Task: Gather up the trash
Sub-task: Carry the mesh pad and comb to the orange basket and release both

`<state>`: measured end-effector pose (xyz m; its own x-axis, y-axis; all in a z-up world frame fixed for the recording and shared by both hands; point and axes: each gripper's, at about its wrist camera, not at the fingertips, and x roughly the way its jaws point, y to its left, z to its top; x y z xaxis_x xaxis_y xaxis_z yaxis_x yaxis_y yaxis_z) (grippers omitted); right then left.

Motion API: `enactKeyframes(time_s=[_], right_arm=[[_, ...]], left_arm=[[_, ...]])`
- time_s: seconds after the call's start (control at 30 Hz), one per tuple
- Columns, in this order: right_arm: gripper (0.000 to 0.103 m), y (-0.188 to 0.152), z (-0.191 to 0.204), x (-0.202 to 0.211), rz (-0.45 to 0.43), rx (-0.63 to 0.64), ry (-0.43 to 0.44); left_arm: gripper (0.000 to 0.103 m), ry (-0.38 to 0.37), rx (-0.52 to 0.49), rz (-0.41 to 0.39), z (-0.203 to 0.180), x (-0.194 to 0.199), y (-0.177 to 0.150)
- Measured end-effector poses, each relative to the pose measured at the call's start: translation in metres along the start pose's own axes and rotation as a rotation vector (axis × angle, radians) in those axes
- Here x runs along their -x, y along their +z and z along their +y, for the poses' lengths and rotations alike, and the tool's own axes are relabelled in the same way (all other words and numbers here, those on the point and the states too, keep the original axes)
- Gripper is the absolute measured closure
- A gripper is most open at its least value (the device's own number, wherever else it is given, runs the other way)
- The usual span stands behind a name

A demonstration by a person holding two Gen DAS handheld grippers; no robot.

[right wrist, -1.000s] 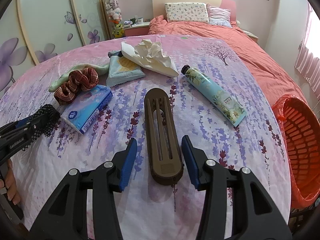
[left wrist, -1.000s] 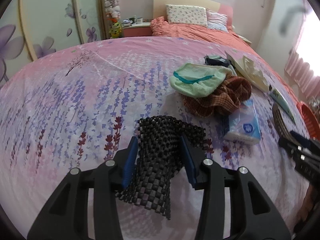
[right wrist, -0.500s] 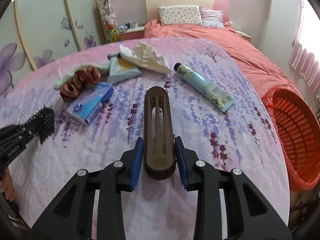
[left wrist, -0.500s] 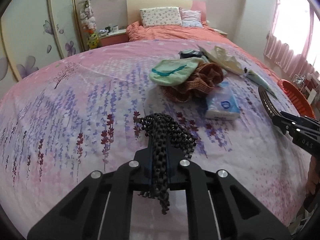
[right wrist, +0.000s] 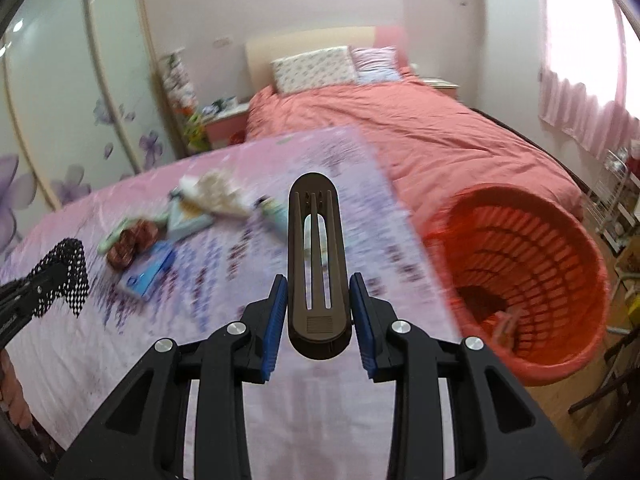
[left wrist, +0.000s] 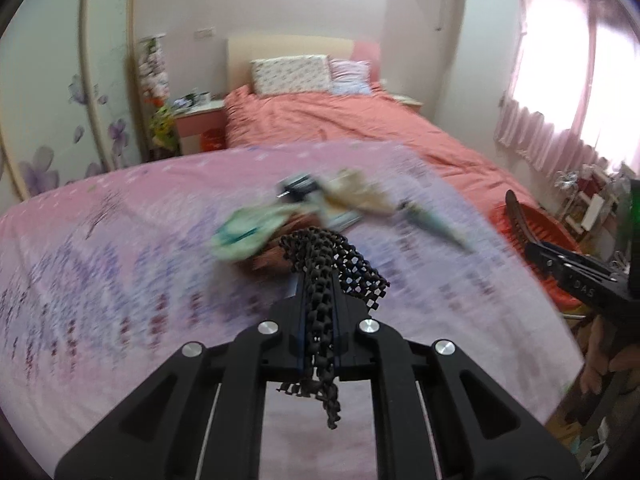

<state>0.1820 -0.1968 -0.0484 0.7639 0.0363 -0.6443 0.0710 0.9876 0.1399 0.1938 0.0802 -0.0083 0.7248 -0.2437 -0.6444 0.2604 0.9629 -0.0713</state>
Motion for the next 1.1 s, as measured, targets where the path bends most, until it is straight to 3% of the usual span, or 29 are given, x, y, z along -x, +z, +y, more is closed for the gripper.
enactKeyframes(time_s=[0.33, 0.67, 0.8, 0.83, 0.93, 1.0, 1.1], right_arm=[[0.07, 0.015, -0.092, 0.02, -0.053, -0.055, -0.157], [0.07, 0.017, -0.165, 0.016, -0.09, -0.173, -0.161], [0.07, 0.016, -0.185, 0.005, -0.088, -0.23, -0.135], [0.07, 0.016, -0.19, 0.001, -0.089, -0.242, -0.127], [0.068, 0.014, -0.204, -0.009, -0.079, -0.274, -0.095], [0.057, 0.012, -0.209, -0.014, -0.072, -0.291, -0.094], [0.054, 0.005, -0.212, -0.018, -0.057, -0.304, -0.108]], left_arm=[[0.093, -0.21, -0.073, -0.013, -0.136, -0.043, 0.043], [0.092, -0.364, -0.167, 0.035, -0.254, -0.104, 0.059], [0.09, -0.372, -0.204, 0.065, -0.287, -0.134, 0.061], [0.087, -0.366, -0.208, 0.069, -0.292, -0.138, 0.06], [0.062, -0.34, -0.213, 0.095, -0.299, -0.157, 0.059], [0.058, -0.315, -0.21, 0.111, -0.296, -0.168, 0.055], [0.055, -0.284, -0.208, 0.127, -0.286, -0.174, 0.05]])
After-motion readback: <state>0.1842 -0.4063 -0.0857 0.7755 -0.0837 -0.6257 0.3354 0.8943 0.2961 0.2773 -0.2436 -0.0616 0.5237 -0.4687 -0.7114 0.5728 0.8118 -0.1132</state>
